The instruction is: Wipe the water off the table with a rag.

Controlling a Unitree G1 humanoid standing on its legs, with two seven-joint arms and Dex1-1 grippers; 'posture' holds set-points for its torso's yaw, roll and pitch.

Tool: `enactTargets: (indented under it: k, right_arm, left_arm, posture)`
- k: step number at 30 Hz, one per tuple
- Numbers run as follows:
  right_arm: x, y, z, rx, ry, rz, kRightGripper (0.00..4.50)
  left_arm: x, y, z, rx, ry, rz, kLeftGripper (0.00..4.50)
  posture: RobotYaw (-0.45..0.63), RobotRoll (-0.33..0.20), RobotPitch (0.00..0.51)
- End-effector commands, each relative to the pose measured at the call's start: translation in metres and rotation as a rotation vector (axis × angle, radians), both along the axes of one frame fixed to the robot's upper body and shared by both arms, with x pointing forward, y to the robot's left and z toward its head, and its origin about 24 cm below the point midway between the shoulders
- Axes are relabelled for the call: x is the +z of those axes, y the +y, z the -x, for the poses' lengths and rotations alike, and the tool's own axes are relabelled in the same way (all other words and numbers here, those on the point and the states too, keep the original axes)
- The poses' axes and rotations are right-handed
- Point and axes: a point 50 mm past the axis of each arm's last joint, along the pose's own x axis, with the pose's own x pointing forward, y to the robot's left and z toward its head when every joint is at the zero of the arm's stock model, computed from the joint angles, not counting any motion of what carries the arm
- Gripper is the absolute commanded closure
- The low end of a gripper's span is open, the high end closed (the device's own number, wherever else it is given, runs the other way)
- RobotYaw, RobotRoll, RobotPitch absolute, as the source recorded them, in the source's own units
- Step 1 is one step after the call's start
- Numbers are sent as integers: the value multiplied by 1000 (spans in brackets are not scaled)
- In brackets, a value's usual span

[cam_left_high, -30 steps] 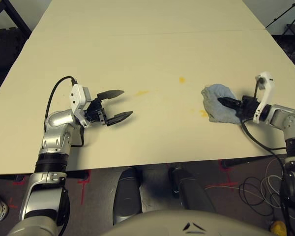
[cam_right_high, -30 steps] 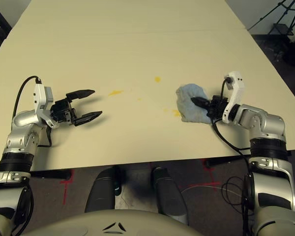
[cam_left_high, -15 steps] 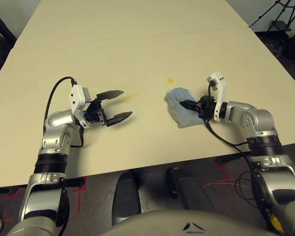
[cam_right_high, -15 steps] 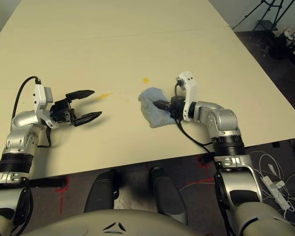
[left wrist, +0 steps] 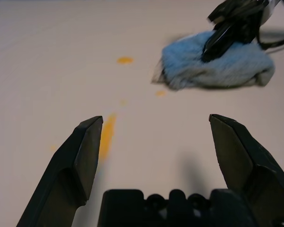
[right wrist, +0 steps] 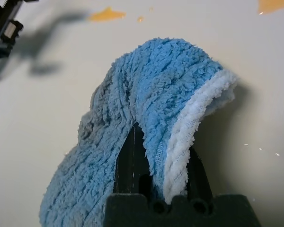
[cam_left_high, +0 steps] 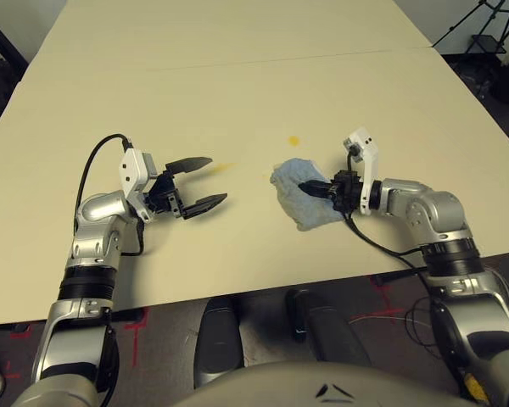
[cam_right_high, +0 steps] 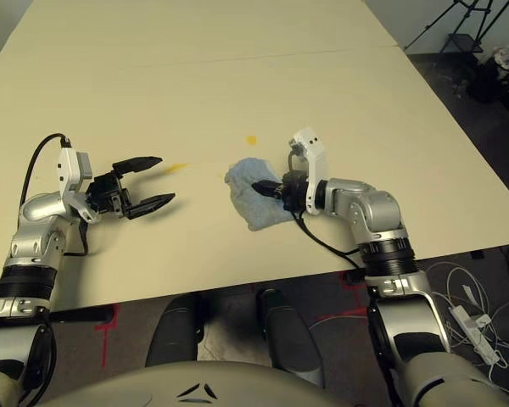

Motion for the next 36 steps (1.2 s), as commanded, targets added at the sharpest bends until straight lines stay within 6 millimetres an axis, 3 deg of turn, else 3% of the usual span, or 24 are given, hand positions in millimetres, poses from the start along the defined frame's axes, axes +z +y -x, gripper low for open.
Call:
enactTargets:
  k: [1, 9, 17, 24, 30, 36]
  right_arm:
    - [-12, -43, 3, -115, 83, 84, 4369]
    - [18, -102, -13, -307, 11, 66, 4375]
    - [55, -113, -38, -451, -123, -76, 4375]
    - [63, -99, -62, -540, -194, -107, 4376]
    - [41, -72, -79, -575, -128, -44, 4376]
    - [17, -25, -82, -442, -34, -19, 4376]
  left_arm:
    - [-1, 10, 0, 34, -2, -29, 0]
    - [-4, 13, 0, 46, -2, -31, 0]
    - [-6, 10, -3, 44, -9, -23, 0]
    - [-7, 10, -3, 48, -9, -23, 0]
    - [-7, 10, -4, 54, -13, -23, 0]
    - [-7, 12, -2, 62, -15, -26, 0]
  posture:
    - [232, 0, 189]
    - [223, 0, 188]
    - [220, 0, 189]
    - [224, 0, 193]
    - [234, 0, 197]
    - [255, 0, 203]
